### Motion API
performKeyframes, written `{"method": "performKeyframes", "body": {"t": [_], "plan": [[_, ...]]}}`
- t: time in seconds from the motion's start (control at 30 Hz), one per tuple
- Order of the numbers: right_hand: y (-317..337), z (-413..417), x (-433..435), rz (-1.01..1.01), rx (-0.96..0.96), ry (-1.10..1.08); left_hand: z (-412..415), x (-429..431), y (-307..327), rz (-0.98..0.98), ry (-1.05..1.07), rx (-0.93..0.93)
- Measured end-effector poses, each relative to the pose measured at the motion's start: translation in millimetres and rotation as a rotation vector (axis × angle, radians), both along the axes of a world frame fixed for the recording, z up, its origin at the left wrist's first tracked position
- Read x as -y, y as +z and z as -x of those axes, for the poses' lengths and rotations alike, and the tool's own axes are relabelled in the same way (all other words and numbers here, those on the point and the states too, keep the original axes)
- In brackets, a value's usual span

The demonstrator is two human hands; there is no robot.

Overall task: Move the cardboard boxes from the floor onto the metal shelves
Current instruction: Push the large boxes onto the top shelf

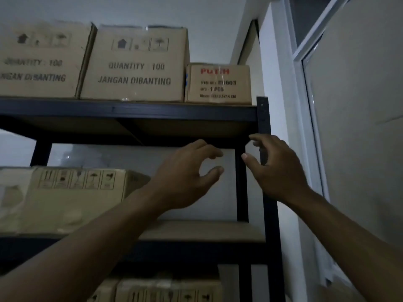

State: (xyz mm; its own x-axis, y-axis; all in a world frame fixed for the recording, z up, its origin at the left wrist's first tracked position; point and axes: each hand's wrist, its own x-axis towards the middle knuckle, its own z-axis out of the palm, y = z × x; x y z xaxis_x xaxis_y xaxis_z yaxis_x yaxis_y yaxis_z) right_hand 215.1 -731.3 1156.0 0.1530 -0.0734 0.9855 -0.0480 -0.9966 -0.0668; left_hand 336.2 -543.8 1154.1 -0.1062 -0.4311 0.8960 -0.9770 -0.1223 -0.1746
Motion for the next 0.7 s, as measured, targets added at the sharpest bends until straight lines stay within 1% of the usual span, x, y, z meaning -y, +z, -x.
{"method": "performKeyframes", "body": {"t": [0.1,0.2,0.33,0.47,0.6,0.7], "plan": [[-36.2,42.8,-34.9,-0.052,-0.083,0.044,21.9,-35.4,-34.1,-0.044,-0.158,-0.092],[-71.6,86.9,-75.3,-0.13,-0.115,0.067,35.8,-71.1,-75.5,-0.125,-0.336,-0.178],[-128.6,134.6,-132.9,-0.304,-0.14,0.078,51.5,-110.9,-139.6,-0.207,-0.507,-0.332],[-200.2,176.8,-203.7,-0.465,-0.193,0.098,81.9,-150.5,-205.2,-0.312,-0.63,-0.45],[-266.8,231.6,-281.4,-0.689,-0.141,0.076,129.9,-190.8,-258.1,-0.45,-0.794,-0.621],[-313.4,281.1,-340.5,-0.83,-0.083,0.025,176.4,-215.1,-297.3,-0.537,-0.997,-0.84]]}}
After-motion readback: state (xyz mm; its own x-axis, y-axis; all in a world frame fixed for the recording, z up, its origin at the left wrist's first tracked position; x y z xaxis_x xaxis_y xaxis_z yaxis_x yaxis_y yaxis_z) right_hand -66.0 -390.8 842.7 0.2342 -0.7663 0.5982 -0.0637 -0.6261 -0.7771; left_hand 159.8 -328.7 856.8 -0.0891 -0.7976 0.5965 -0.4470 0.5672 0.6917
